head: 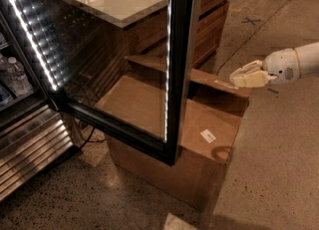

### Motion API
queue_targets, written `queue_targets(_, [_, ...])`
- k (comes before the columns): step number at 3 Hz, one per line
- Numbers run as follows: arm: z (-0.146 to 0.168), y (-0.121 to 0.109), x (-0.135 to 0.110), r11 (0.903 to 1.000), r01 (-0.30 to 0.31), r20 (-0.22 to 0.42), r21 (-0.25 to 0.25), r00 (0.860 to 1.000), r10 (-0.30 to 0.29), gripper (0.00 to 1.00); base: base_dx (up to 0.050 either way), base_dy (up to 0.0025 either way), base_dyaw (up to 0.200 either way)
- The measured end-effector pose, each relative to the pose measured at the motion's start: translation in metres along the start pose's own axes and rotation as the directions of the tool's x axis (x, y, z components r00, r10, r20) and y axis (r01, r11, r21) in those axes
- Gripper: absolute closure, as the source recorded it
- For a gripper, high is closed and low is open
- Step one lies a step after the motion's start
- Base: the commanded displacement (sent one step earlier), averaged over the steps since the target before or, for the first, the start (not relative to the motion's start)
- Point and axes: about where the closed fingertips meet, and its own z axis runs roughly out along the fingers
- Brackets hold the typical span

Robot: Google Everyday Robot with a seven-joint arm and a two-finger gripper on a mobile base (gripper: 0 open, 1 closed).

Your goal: Close right fridge door

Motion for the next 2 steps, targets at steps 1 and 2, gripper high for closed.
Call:
queue_targets(1, [0.002, 0.0, 0.0, 1.0, 0.0, -0.002, -0.002, 1.0, 0.0, 1.0, 0.0, 0.0, 0.0])
queue_targets(2, [0.016, 0.002, -0.004, 0.9996, 0.01, -0.035, -0.026, 0.999, -0.011, 1.0, 0.0, 0.0, 0.0])
